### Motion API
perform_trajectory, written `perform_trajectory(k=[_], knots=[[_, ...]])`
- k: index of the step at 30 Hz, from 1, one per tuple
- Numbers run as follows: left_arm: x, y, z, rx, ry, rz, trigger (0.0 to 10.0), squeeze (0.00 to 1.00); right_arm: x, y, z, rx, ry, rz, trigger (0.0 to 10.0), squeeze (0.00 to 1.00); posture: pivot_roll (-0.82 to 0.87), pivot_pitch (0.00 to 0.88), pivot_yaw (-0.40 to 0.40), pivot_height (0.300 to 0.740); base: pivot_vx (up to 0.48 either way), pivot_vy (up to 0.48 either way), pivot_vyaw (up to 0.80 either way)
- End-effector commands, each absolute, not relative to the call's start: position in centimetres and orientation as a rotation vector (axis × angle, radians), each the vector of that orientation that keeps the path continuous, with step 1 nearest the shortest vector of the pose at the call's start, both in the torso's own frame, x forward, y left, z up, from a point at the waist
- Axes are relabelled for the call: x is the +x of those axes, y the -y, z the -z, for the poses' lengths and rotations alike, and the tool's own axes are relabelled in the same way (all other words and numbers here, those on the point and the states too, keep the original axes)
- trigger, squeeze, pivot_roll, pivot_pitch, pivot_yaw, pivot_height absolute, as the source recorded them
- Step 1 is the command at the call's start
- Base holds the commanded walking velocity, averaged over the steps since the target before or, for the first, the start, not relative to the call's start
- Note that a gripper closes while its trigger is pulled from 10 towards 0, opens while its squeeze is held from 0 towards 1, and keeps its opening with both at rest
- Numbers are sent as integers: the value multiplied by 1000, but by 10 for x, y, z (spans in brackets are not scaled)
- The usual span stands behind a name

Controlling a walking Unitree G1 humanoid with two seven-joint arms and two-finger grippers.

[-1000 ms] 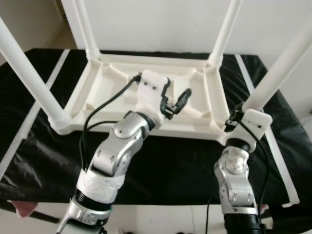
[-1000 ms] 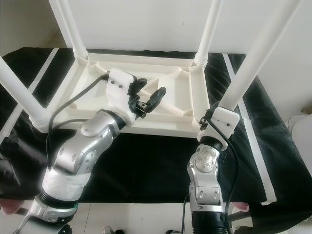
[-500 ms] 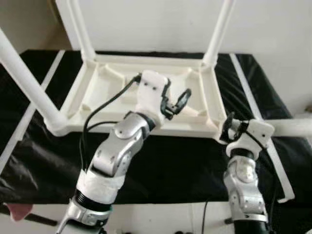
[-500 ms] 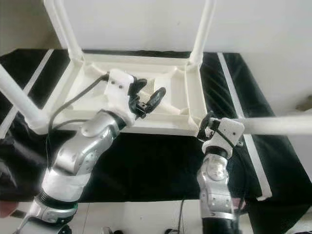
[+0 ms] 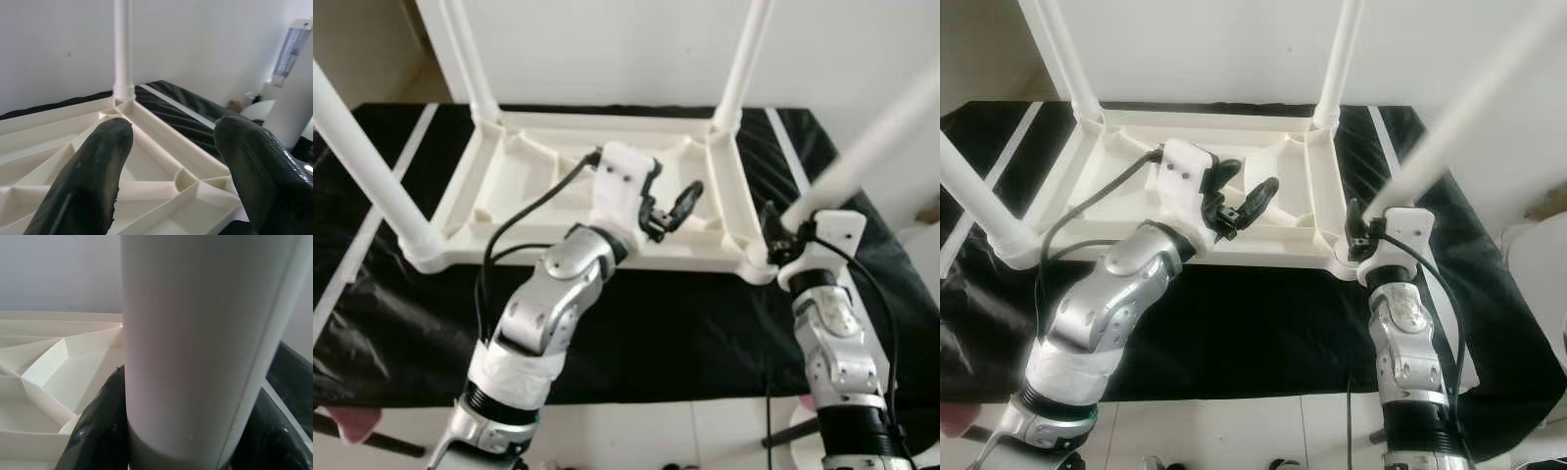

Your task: Building children table

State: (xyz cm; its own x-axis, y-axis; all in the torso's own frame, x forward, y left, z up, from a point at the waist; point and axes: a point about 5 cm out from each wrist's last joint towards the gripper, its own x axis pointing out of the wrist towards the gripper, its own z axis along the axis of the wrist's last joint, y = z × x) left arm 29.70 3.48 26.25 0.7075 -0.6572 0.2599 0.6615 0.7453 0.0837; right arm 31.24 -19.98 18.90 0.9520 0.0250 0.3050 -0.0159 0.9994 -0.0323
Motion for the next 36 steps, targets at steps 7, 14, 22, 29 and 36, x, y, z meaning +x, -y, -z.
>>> perform_trajectory(k=[7, 14, 22, 29, 36], knots=[[294, -31, -266, -5, 299, 795, 10000, 0, 319, 198, -191, -96, 291, -146, 10000, 0, -130, 142, 14, 740, 0, 0, 0], [293, -31, -267, -7, 302, 796, 10000, 0, 312, 191, -181, -298, 277, -324, 10000, 0, -133, 146, 14, 740, 0, 0, 0], [292, -30, -266, -10, 301, 806, 10000, 0, 311, 200, -165, -144, 181, -307, 10000, 0, -137, 143, 16, 740, 0, 0, 0], [291, -29, -264, -9, 296, 809, 10000, 0, 314, 200, -154, -59, 103, -230, 10000, 0, -140, 158, 19, 740, 0, 0, 0], [290, -31, -263, -10, 288, 799, 10000, 0, 313, 187, -155, 22, 105, -157, 10000, 0, -123, 168, 11, 740, 0, 0, 0]])
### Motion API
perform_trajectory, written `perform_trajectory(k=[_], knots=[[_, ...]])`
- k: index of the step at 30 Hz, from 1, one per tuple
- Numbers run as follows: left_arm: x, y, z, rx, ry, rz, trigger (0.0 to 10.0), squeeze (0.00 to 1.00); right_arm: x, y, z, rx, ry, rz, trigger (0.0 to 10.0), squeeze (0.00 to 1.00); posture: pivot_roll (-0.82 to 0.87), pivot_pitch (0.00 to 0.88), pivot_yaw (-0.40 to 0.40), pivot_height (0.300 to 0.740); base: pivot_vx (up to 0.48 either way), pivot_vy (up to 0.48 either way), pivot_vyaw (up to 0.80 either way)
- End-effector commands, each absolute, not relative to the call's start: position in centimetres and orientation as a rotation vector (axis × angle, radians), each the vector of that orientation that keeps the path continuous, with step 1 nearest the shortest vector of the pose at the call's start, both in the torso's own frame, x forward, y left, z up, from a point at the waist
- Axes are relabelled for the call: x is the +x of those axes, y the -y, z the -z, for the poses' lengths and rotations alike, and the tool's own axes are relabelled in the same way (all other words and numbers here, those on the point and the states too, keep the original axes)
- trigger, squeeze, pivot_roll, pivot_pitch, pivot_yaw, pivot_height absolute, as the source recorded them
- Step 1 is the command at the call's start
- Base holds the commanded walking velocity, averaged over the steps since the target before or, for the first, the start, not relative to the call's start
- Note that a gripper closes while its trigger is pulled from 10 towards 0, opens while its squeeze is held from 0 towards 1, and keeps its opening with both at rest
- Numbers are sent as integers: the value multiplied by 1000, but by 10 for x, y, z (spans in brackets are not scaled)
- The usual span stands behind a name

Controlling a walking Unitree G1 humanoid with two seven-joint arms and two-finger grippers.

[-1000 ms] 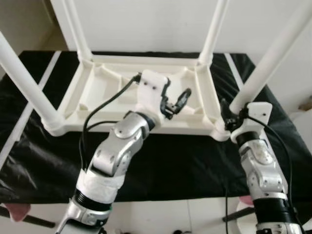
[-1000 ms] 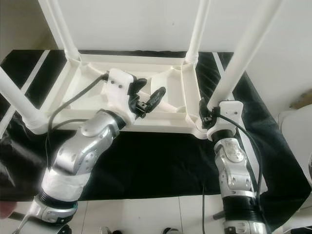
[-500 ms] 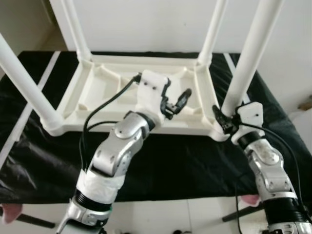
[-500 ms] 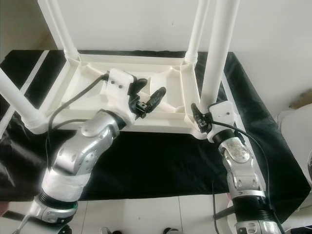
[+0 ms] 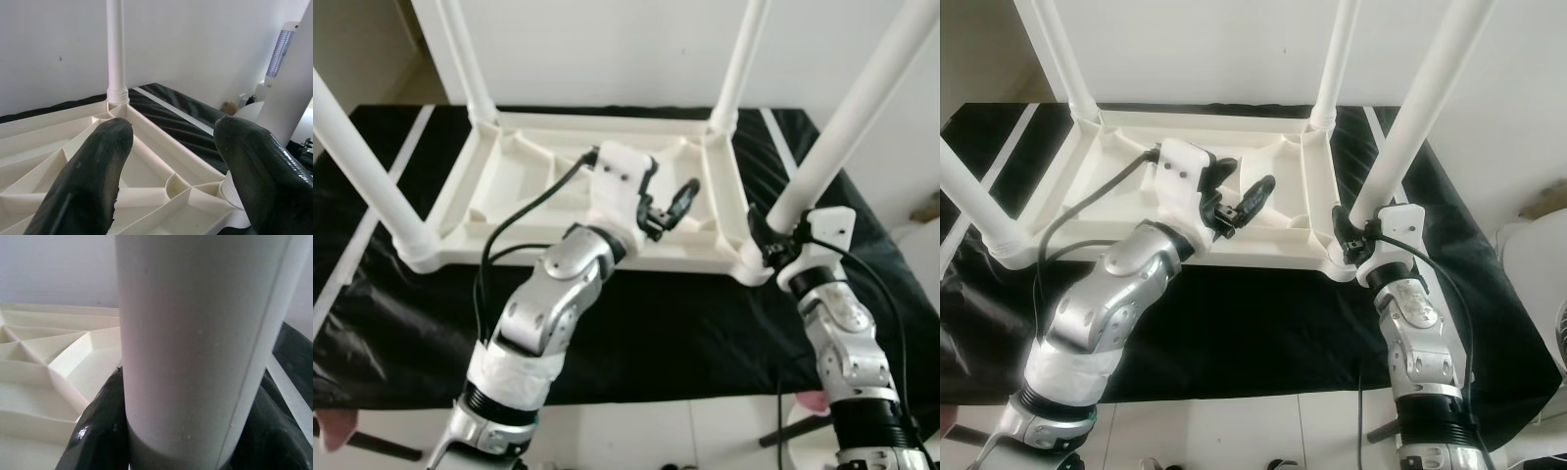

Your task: Building children table

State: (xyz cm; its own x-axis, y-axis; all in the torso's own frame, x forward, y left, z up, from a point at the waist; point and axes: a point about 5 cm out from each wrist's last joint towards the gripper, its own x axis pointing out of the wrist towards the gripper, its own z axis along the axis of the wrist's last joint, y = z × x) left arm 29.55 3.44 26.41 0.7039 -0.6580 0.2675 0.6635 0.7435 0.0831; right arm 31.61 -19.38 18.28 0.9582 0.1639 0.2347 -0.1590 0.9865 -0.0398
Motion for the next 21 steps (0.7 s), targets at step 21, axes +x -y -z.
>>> perform_trajectory(k=[21], knots=[[291, -33, -265, -12, 291, 784, 10000, 0, 307, 159, -159, 101, 68, 492, 10000, 0, -119, 161, 11, 740, 0, 0, 0]])
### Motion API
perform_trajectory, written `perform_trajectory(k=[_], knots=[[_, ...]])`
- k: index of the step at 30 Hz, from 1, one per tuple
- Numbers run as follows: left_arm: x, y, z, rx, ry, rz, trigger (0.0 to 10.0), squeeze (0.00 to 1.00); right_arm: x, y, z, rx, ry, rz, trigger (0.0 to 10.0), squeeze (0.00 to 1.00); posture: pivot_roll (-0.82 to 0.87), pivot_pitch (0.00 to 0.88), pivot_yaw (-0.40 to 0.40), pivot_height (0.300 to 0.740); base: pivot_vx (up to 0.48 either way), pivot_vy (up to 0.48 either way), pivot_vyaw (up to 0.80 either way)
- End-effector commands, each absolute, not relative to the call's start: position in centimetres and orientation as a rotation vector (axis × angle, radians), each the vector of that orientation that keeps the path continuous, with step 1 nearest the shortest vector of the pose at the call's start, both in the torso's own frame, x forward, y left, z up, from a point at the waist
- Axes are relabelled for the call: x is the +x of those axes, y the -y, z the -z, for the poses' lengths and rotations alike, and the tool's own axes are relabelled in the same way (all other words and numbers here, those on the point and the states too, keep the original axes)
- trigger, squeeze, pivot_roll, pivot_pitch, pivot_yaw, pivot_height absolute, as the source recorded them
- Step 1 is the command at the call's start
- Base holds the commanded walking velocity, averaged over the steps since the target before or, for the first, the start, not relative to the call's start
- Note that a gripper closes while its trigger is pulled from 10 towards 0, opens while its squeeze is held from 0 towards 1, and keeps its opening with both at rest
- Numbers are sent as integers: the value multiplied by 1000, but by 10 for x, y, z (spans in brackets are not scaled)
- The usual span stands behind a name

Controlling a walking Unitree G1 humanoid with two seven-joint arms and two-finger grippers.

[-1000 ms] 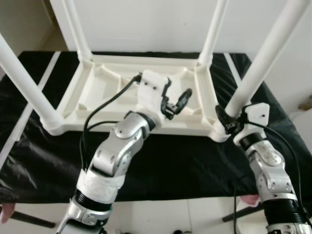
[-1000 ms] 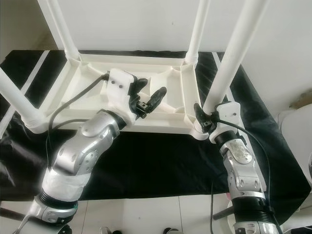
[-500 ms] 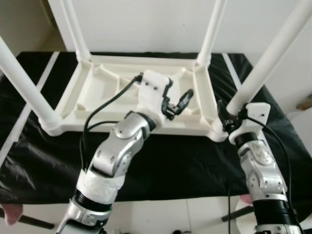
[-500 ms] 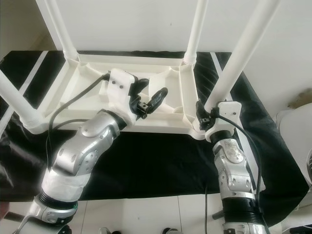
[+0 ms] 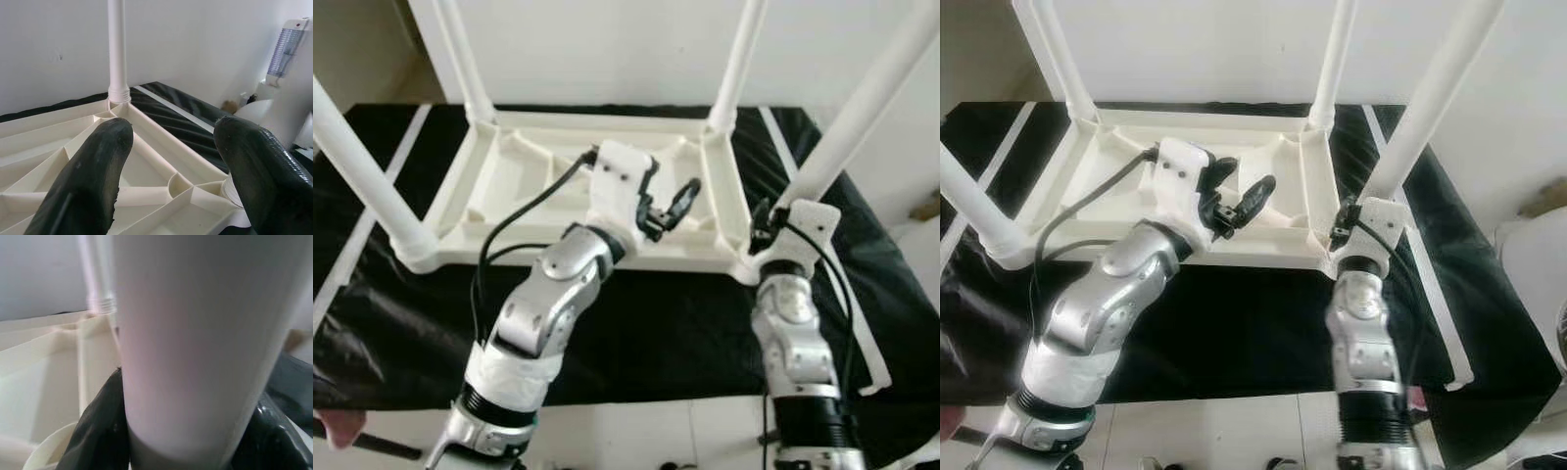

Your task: Building children table

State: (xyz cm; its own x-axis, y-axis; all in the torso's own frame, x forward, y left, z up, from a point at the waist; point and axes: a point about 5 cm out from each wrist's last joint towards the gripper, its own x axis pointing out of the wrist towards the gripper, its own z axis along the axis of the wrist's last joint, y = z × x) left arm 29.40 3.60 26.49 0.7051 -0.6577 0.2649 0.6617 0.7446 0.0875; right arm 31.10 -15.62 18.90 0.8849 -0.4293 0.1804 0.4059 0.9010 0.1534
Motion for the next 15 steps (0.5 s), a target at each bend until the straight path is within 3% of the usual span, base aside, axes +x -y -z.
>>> perform_trajectory(k=[1, 4, 15], knots=[[291, -33, -265, -12, 291, 784, 10000, 0, 307, 159, -159, 101, 68, 492, 10000, 0, -119, 161, 11, 740, 0, 0, 0], [291, -33, -264, -11, 288, 793, 10000, 0, 306, 147, -163, 164, 91, 454, 10000, 0, -126, 161, 19, 740, 0, 0, 0], [290, -32, -264, -14, 284, 795, 10000, 0, 305, 156, -171, 155, 135, 535, 10000, 0, -130, 168, 17, 740, 0, 0, 0]])
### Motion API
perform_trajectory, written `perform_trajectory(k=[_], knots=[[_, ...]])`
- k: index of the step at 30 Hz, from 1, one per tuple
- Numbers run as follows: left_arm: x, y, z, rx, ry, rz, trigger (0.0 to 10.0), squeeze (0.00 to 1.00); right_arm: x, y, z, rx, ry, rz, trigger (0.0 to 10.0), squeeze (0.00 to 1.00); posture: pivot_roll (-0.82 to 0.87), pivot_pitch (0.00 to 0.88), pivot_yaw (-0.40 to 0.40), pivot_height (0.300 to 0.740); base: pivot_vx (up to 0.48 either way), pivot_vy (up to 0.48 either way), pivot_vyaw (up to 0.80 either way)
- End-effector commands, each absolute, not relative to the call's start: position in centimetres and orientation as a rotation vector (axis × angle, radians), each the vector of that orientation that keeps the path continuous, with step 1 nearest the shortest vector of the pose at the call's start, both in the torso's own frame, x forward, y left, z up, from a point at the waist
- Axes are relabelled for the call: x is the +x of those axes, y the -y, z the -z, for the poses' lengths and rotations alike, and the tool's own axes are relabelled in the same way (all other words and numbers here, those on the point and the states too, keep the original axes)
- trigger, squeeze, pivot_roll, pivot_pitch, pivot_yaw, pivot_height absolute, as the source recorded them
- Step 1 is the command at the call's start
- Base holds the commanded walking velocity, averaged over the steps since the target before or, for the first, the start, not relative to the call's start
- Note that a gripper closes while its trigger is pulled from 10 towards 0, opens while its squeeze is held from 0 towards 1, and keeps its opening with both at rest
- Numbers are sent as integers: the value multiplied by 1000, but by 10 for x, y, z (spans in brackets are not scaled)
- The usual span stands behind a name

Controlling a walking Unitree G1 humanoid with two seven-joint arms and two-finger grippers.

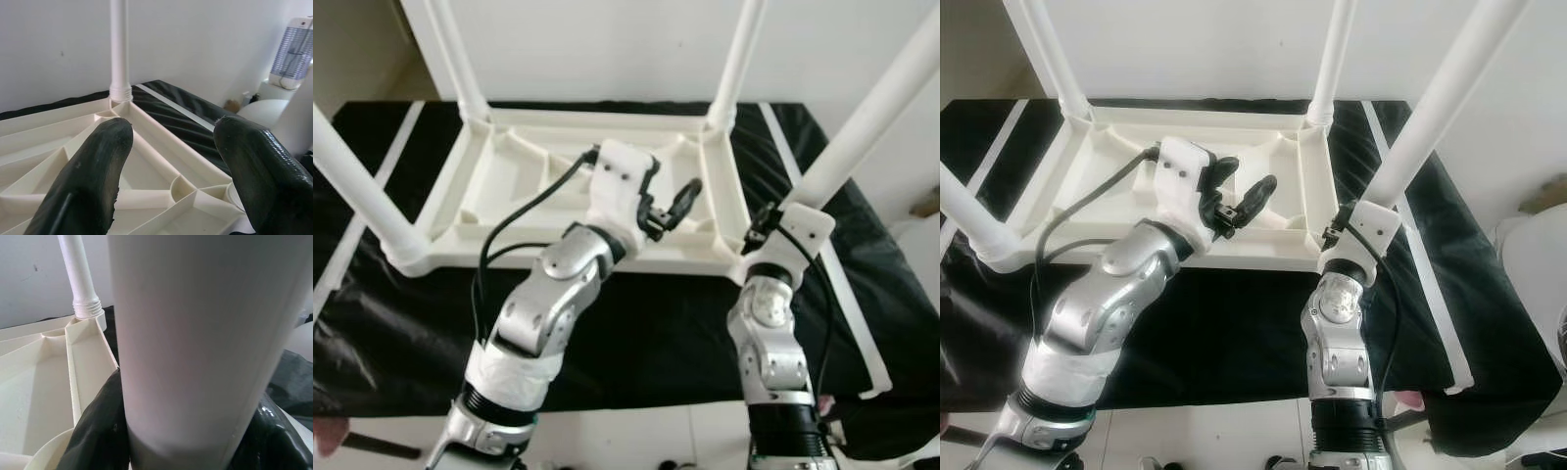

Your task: Building children table

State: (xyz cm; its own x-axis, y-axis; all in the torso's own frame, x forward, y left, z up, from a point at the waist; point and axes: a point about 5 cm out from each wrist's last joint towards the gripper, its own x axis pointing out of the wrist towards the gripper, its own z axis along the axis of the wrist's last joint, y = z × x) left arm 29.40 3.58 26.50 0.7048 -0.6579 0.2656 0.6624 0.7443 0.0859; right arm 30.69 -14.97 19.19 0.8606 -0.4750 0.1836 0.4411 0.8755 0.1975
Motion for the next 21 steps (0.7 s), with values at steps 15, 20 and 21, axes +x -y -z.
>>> perform_trajectory(k=[15, 20, 21], knots=[[288, -33, -262, -28, 282, 781, 10000, 0, 301, 158, -182, 118, 226, 502, 10000, 0, -121, 160, -1, 740, 0, 0, 0], [287, -32, -261, -30, 283, 782, 10000, 0, 302, 160, -184, 126, 247, 464, 10000, 1000, -120, 155, -4, 740, 0, 0, 0], [287, -32, -262, -30, 283, 782, 10000, 0, 302, 160, -185, 124, 263, 437, 10000, 1000, -120, 156, -4, 740, 0, 0, 0]])
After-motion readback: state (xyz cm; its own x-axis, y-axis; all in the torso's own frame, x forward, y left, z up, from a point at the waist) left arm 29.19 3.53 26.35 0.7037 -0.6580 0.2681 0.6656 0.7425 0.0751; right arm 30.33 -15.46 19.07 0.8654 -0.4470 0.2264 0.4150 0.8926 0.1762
